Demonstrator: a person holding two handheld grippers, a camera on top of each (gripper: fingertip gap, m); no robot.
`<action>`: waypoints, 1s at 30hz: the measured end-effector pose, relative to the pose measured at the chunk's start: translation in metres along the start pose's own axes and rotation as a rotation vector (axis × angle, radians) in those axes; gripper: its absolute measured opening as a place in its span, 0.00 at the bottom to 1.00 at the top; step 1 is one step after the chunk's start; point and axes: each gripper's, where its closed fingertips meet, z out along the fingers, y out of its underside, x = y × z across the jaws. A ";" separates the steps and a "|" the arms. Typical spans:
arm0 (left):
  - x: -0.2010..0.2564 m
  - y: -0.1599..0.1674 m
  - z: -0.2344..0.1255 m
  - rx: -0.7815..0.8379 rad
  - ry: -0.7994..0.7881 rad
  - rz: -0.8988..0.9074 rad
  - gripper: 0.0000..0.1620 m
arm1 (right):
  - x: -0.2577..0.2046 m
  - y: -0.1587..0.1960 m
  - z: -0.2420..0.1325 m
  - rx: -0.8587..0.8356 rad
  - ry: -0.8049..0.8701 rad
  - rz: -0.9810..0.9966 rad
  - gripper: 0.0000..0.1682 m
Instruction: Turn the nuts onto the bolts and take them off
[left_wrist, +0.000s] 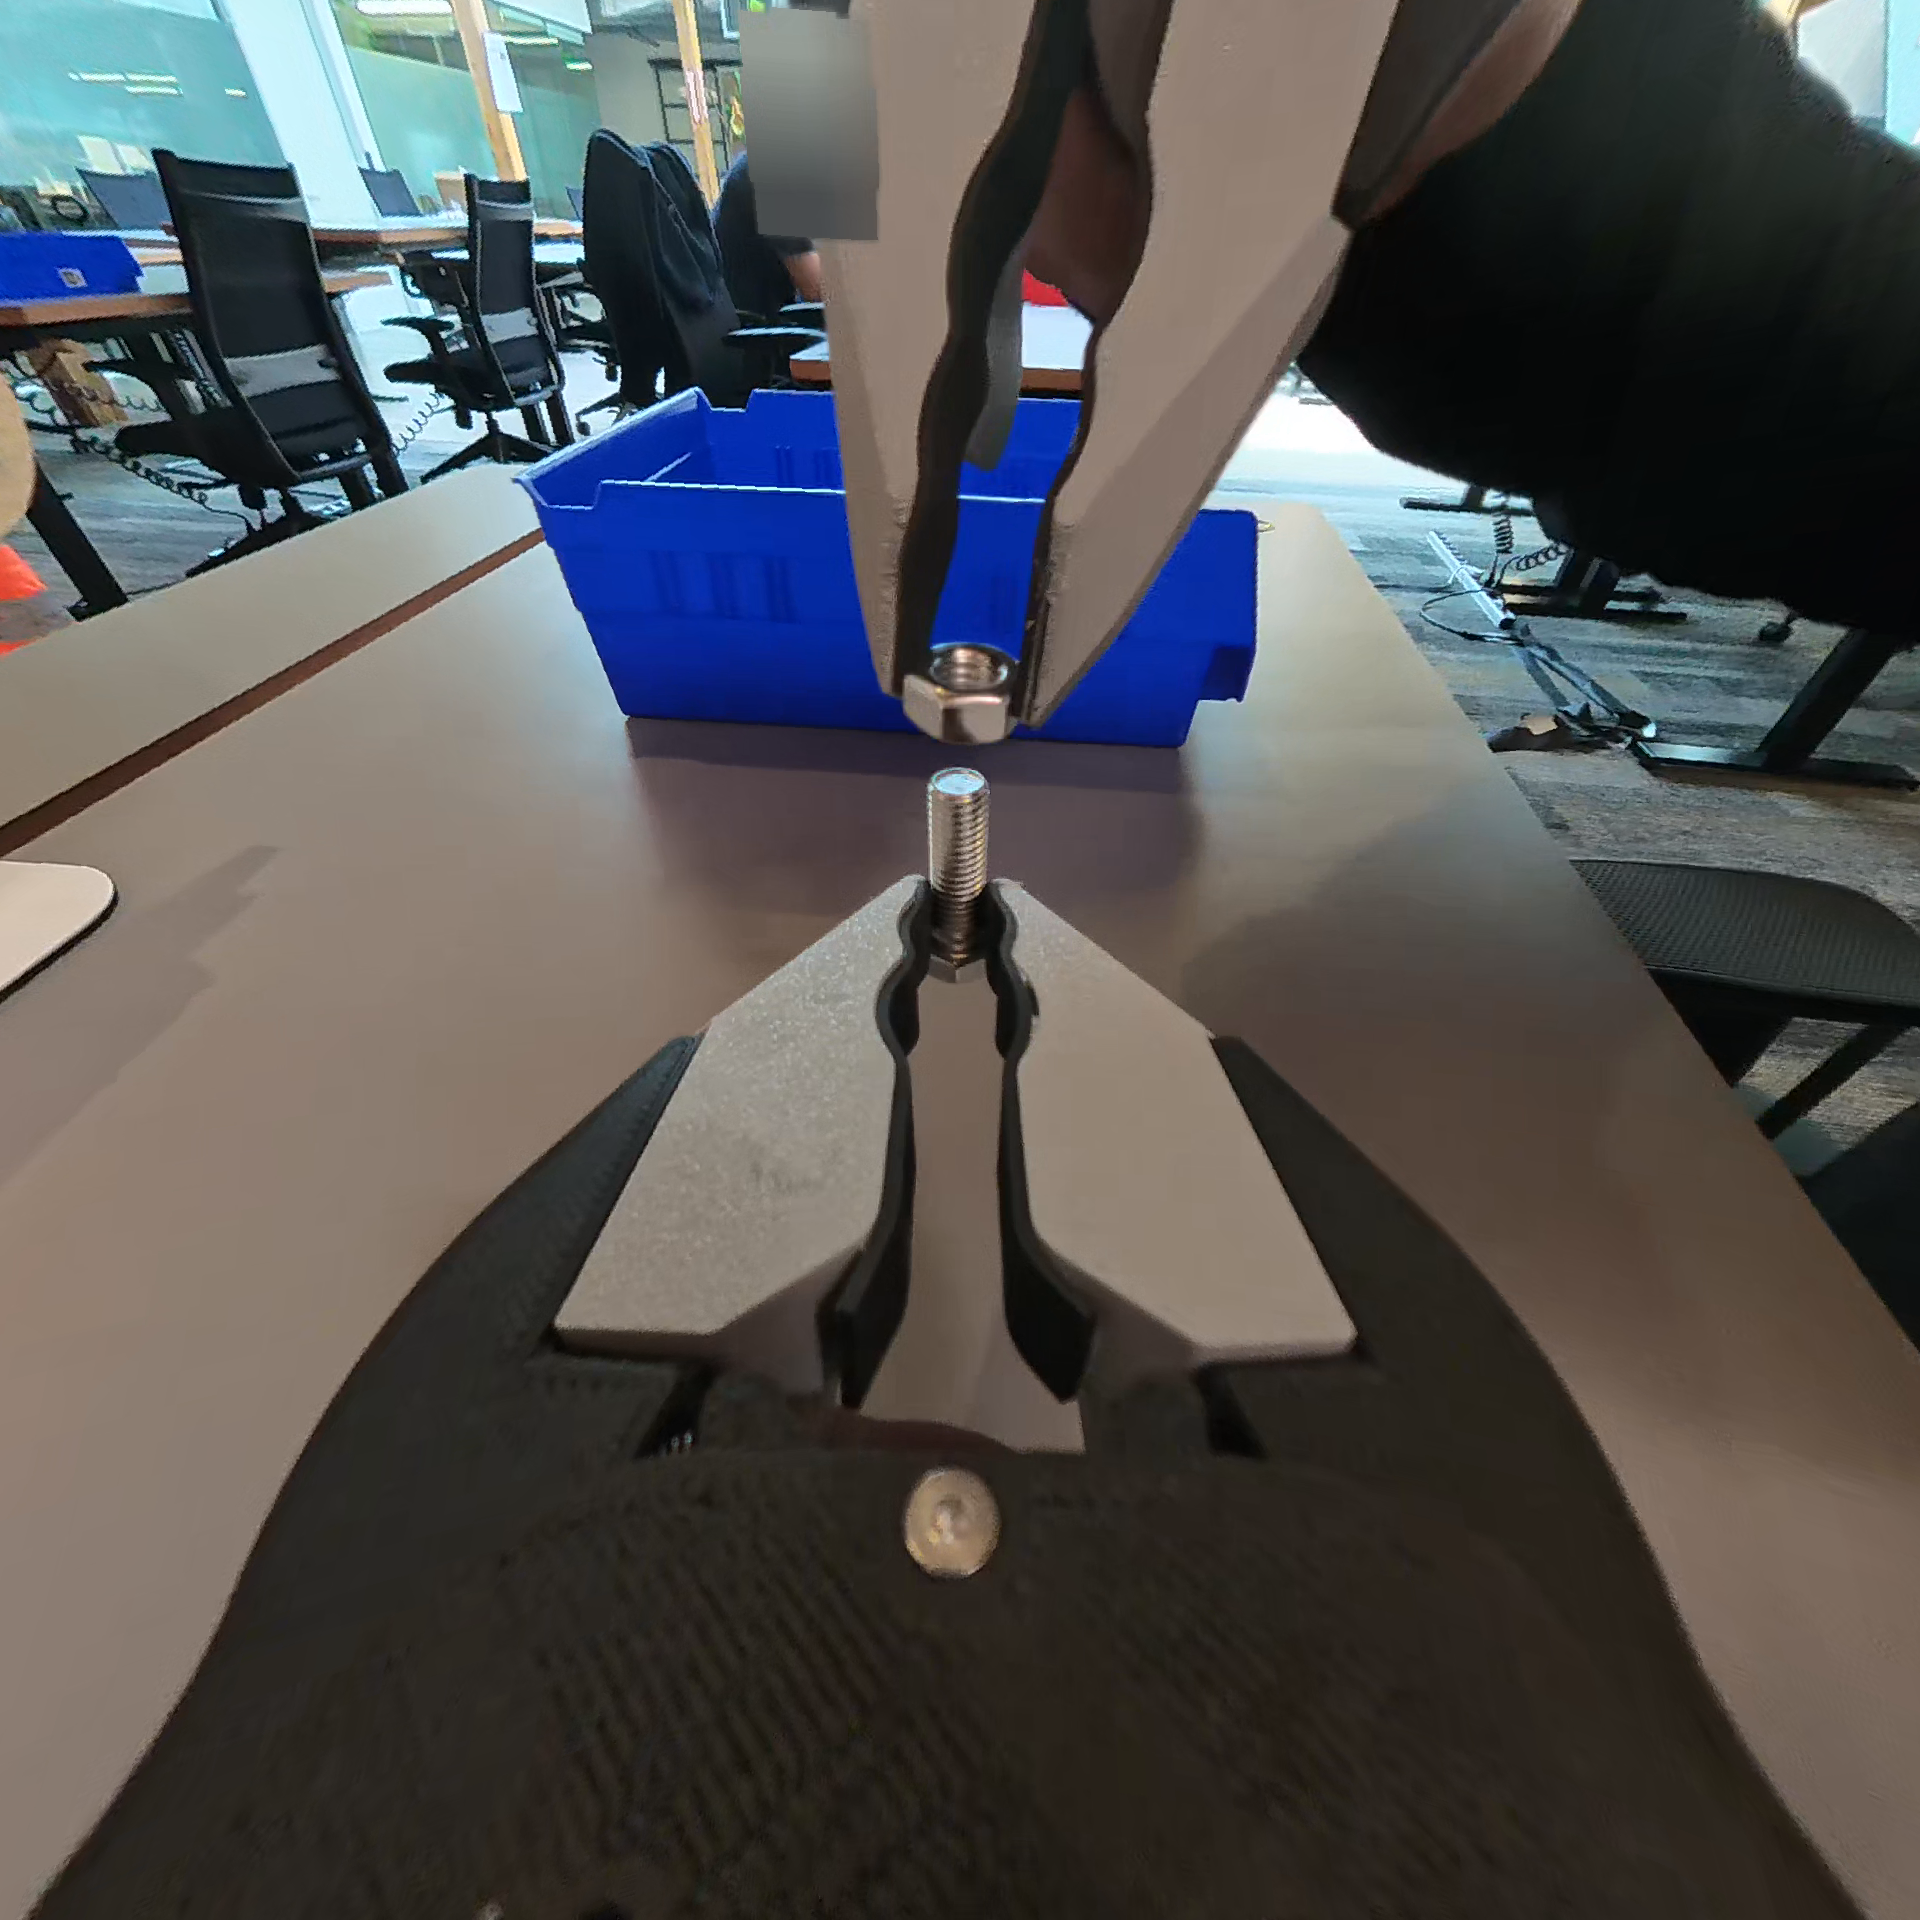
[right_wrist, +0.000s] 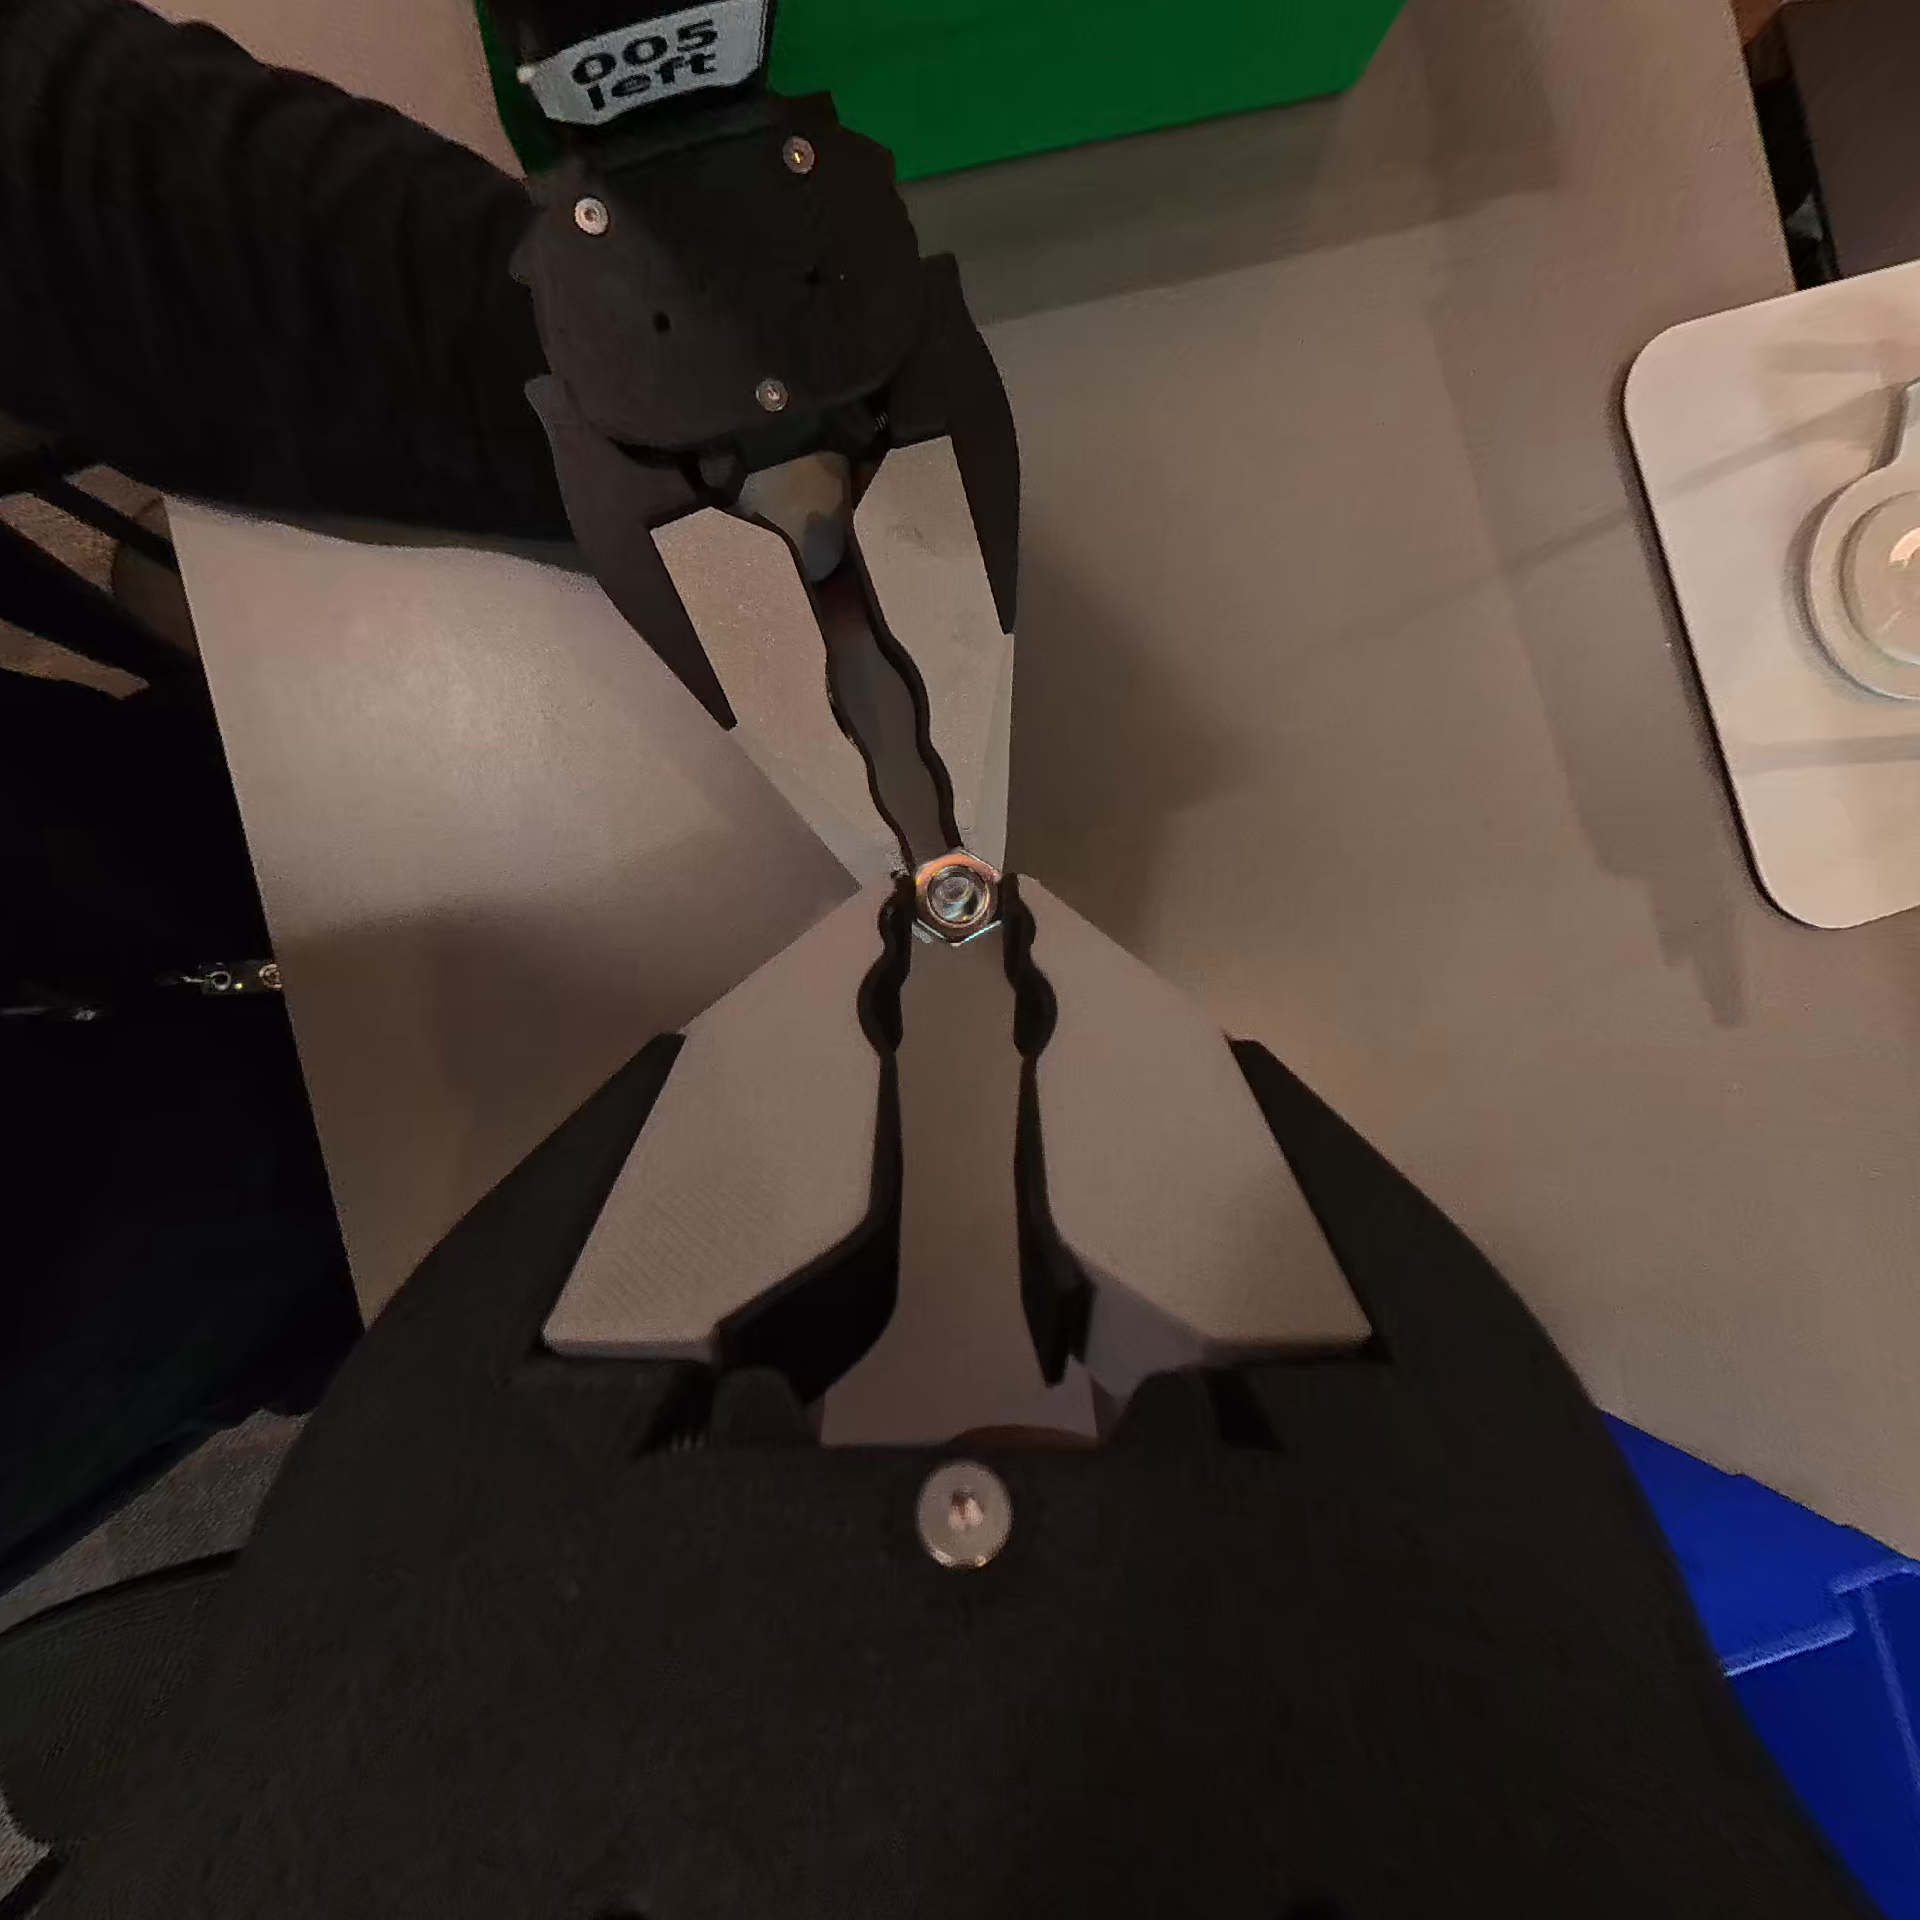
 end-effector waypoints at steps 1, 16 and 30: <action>0.001 0.000 0.000 -0.003 0.000 0.005 0.04 | 0.000 0.000 0.001 -0.010 -0.005 0.000 0.09; 0.000 0.000 0.000 -0.001 0.001 -0.001 0.04 | -0.001 0.004 0.011 -0.087 -0.027 -0.011 0.09; 0.001 0.000 0.000 0.001 0.006 -0.016 0.04 | -0.001 0.004 0.012 -0.042 -0.032 0.013 0.09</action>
